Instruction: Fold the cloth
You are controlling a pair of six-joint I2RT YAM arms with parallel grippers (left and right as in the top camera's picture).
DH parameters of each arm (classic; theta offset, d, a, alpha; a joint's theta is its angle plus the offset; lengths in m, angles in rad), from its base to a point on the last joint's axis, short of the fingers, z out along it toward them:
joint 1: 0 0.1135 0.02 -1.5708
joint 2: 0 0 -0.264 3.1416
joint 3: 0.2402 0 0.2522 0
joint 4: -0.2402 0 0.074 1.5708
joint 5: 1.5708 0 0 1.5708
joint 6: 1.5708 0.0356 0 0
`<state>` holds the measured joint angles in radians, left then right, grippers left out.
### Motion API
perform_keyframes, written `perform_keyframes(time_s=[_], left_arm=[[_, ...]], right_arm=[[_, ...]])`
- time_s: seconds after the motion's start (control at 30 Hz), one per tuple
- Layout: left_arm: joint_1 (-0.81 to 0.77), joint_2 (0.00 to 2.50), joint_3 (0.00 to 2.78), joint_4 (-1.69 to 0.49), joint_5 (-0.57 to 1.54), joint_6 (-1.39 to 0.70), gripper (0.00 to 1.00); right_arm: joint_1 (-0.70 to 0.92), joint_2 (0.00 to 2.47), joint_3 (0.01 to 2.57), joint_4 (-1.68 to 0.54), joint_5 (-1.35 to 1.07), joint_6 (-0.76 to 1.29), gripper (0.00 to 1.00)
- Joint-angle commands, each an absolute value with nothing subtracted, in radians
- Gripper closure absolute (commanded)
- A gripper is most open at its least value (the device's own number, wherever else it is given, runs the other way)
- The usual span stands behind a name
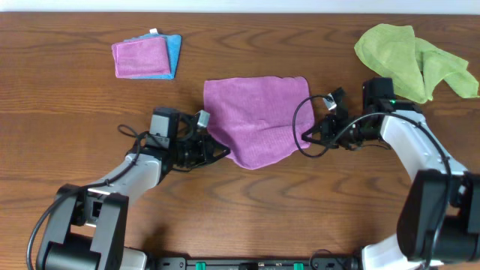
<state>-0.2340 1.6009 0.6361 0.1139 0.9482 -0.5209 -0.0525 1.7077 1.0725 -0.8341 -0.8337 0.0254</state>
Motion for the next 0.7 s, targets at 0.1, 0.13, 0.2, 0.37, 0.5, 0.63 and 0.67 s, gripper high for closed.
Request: perform_keyframes(time_s=[0.1, 0.13, 0.2, 0.37, 0.5, 0.63, 0.67], left_arm=[[-0.293, 1.593, 0.661, 0.237, 0.986, -0.655, 0.94], [-0.297, 1.587, 0.661, 0.238, 0.984, -0.655, 0.94], [-0.298, 1.573, 0.661, 0.238, 0.978, -0.655, 0.94], [-0.294, 1.548, 0.661, 0.24, 0.914, -0.656, 0.94], [-0.294, 1.548, 0.667, 0.254, 0.88, -0.655, 0.94], [-0.294, 1.548, 0.691, 0.319, 0.829, -0.659, 0.94], [-0.293, 1.548, 0.704, 0.319, 0.804, -0.658, 0.94]], right_arm=[[-0.059, 1.666, 1.087, -0.903, -0.772, 0.056, 0.99], [-0.059, 1.666, 1.087, -0.912, -0.762, 0.055, 0.99], [-0.059, 1.666, 1.087, -0.925, -0.723, 0.06, 0.99], [-0.059, 1.666, 1.087, -0.876, -0.707, 0.133, 0.99], [-0.059, 1.666, 1.087, -0.811, -0.707, 0.195, 0.99], [-0.058, 1.666, 1.087, -0.742, -0.707, 0.247, 0.98], [-0.059, 1.666, 1.087, -0.721, -0.707, 0.265, 0.99]])
